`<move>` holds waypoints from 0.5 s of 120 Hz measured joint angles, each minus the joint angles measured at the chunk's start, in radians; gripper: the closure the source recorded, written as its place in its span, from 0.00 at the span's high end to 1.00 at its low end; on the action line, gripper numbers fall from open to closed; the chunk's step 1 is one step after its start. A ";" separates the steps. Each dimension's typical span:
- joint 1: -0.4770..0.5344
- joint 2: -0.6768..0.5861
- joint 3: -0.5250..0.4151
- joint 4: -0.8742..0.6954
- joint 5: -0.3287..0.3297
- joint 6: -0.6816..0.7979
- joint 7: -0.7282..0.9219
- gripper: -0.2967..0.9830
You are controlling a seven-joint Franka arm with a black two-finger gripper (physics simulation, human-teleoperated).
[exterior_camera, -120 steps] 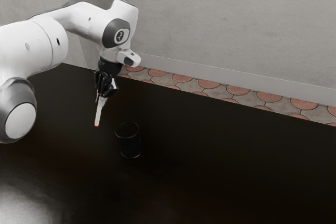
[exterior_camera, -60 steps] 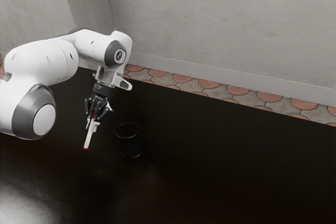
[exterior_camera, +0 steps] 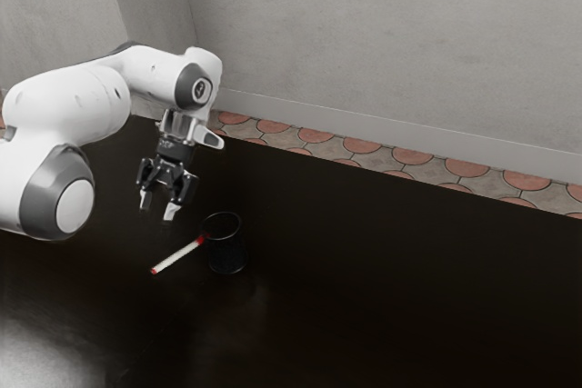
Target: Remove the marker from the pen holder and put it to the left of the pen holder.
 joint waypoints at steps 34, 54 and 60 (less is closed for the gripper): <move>-0.065 -0.563 -0.014 -0.486 -0.004 0.378 -0.024 0.71; -0.078 -0.624 -0.010 -0.423 -0.019 0.440 -0.034 0.73; -0.083 -0.654 -0.006 -0.412 -0.021 0.441 -0.037 0.73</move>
